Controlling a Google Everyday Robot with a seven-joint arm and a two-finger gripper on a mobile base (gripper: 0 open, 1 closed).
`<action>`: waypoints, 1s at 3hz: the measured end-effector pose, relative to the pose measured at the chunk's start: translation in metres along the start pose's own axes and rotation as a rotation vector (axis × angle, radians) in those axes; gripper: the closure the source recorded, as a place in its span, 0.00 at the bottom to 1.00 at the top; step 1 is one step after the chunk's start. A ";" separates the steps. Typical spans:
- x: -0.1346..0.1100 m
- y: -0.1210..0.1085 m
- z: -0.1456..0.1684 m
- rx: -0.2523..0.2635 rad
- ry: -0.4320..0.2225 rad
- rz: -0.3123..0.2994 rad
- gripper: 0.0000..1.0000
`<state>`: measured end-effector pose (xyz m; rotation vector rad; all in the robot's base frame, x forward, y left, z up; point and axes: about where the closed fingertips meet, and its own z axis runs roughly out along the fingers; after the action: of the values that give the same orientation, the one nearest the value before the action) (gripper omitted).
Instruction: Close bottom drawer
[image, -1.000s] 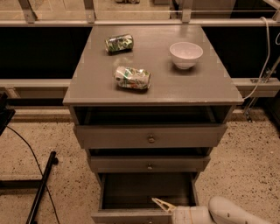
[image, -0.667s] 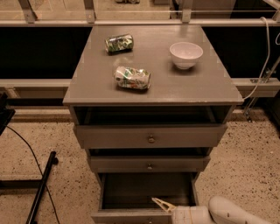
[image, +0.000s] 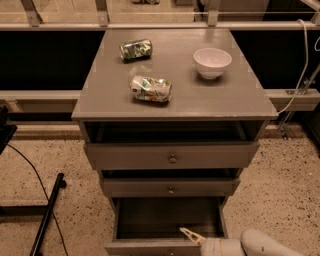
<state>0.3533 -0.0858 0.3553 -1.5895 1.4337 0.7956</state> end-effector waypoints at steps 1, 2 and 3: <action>0.022 -0.006 -0.001 0.026 -0.023 0.029 0.00; 0.037 -0.010 0.003 0.037 -0.065 0.038 0.00; 0.050 -0.008 0.005 0.048 -0.078 0.051 0.18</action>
Offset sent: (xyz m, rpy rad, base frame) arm 0.0245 -0.0243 -0.0486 0.1219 0.0181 -0.0540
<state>0.3692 -0.1046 0.3105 -1.4758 1.4312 0.8377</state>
